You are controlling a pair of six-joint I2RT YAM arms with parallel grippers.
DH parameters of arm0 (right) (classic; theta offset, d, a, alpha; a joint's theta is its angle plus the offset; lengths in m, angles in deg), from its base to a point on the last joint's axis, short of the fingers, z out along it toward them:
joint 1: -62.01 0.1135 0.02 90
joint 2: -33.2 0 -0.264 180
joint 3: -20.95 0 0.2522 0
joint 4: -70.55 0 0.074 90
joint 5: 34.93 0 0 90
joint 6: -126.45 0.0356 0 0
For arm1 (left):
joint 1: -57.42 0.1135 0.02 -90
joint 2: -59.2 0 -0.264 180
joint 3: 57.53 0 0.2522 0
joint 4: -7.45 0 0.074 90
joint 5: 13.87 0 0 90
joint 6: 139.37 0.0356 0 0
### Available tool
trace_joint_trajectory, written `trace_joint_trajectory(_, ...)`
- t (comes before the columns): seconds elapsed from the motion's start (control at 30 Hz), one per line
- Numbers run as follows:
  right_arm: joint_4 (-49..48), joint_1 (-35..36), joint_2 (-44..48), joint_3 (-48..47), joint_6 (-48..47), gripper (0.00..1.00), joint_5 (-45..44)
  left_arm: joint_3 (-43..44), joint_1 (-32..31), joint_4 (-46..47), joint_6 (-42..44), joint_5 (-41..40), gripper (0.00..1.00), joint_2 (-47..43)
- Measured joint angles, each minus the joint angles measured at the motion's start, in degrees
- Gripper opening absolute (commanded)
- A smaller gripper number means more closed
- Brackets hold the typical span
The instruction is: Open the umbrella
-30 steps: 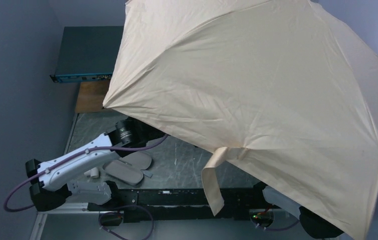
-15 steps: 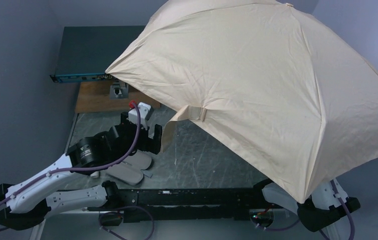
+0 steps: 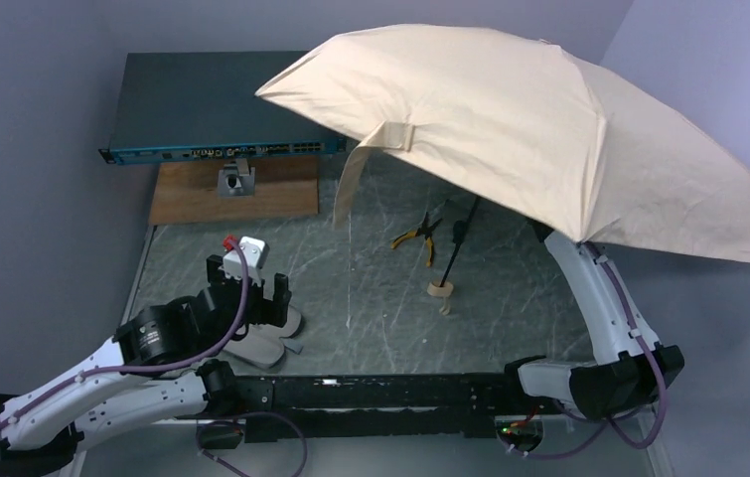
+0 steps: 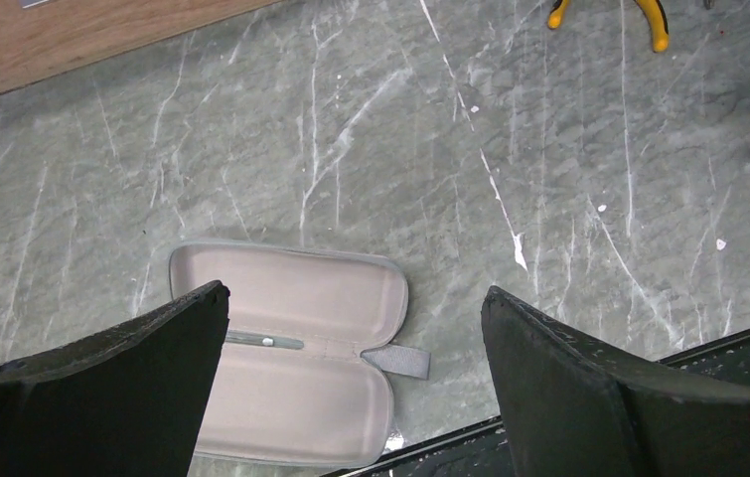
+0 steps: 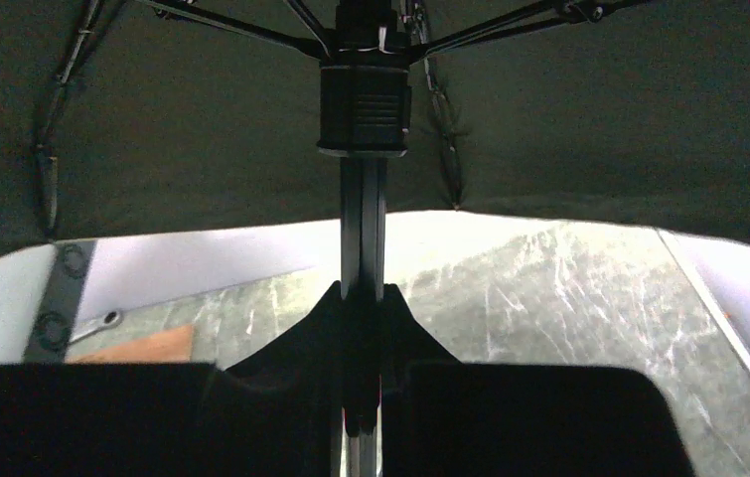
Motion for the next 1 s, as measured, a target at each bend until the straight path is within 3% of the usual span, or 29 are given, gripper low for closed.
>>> trace_joint_trajectory(0.2, 2.78, -6.32, -2.4, 0.07, 4.66, 0.0, 4.0, -2.69, 0.0, -0.33, -0.28, 0.31, 0.99, -6.54)
trace_joint_trajectory(0.43, 4.48, -9.01, -4.72, 0.07, 6.64, 0.0, 8.96, -2.64, 0.0, -2.84, -1.31, 0.42, 0.99, -10.16)
trace_joint_trajectory(0.57, 3.91, -11.08, -5.55, 0.07, 8.81, 0.0, 16.13, -3.04, 0.0, -2.6, -0.87, 0.83, 0.99, -12.94)
trace_joint_trajectory(1.0, -9.75, -21.57, -8.61, 0.79, 24.92, 0.0, 38.71, -3.08, 0.0, -2.47, 0.07, 2.16, 0.99, -11.96)
